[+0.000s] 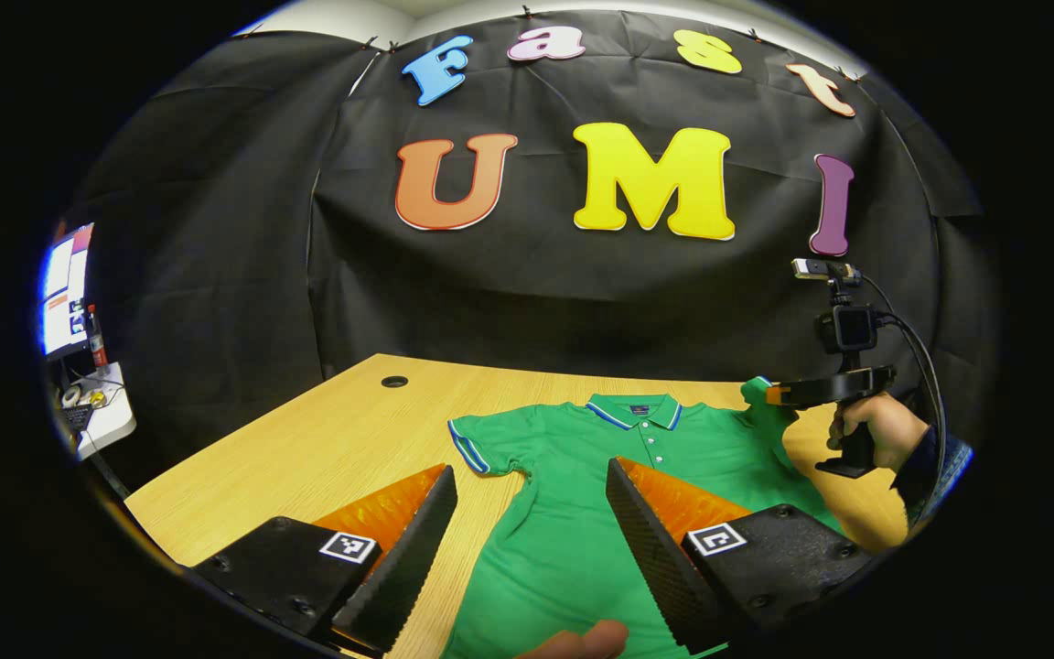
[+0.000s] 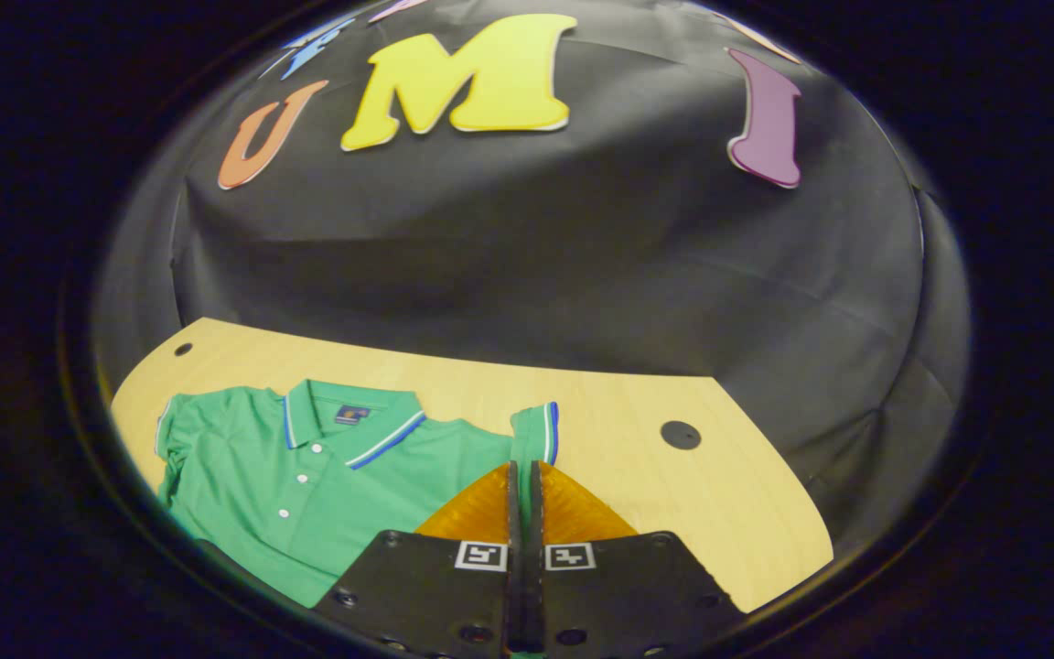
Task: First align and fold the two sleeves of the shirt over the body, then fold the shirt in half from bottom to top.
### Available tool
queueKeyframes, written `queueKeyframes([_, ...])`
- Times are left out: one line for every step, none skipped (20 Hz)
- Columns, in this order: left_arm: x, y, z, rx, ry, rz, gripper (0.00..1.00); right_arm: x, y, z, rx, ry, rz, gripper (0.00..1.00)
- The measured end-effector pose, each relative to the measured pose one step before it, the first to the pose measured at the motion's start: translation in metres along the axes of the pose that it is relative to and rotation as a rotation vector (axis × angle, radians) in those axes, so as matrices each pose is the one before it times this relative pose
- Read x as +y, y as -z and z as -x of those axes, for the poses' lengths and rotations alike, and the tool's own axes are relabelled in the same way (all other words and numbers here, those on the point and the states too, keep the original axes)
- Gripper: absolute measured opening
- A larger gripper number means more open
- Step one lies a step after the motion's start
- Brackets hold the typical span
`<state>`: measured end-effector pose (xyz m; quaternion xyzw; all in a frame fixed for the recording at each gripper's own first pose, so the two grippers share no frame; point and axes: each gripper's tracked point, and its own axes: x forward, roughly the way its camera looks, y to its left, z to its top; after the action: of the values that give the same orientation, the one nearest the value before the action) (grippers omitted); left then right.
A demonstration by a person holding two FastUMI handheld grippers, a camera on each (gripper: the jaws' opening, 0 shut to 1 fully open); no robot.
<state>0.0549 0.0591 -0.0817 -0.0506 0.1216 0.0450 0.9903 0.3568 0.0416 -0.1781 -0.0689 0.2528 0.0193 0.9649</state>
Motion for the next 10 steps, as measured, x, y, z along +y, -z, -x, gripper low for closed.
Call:
queueKeyframes([0.00338,0.0009,-0.00083,0.00423,-0.00903,0.00001,1.0,0.01599,0.00058,0.00233,0.00767,-0.02192,0.00207,0.0])
queueKeyframes([0.004,0.00019,-0.00025,-0.00094,-0.01314,-0.00448,1.0,0.01838,-0.00209,0.00576,0.00367,-0.04398,-0.00958,0.01])
queueKeyframes([0.00562,-0.0024,-0.00013,-0.00303,-0.01852,-0.00781,1.0,0.01955,-0.00448,0.00663,-0.01163,-0.06454,-0.01253,0.13])
queueKeyframes([0.00389,-0.00029,-0.0009,-0.00491,-0.01073,-0.00441,1.0,0.01537,-0.01118,0.00968,-0.03923,-0.04856,-0.00922,0.34])
queueKeyframes([0.00228,-0.00068,-0.00082,-0.00311,-0.00475,0.00019,1.0,0.00406,-0.01217,0.01448,-0.03272,-0.00276,0.00358,0.54])
queueKeyframes([0.0013,-0.00087,-0.00033,-0.00213,-0.00561,0.00228,1.0,-0.00305,-0.01262,0.01279,-0.03488,0.01483,0.0134,0.75])
queueKeyframes([0.00098,0.00057,-0.00077,0.00177,-0.0024,0.00371,1.0,-0.00164,-0.00993,0.01203,-0.03523,0.00424,0.01172,0.95])
queueKeyframes([-0.00054,0.00221,-0.00118,0.00716,0.00076,0.00005,1.0,0.00063,-0.01093,0.01375,-0.03371,-0.0068,0.01039,0.96])
queueKeyframes([-0.00102,0.00119,-0.00019,0.00832,0.00219,-0.00127,1.0,-0.00165,-0.00875,0.01458,-0.02672,0.00023,0.01294,0.96])
queueKeyframes([0.00096,0.00104,-0.00068,0.00224,-0.00517,-0.00332,1.0,-0.00374,-0.01002,0.01533,-0.02382,0.0014,0.01304,0.95])
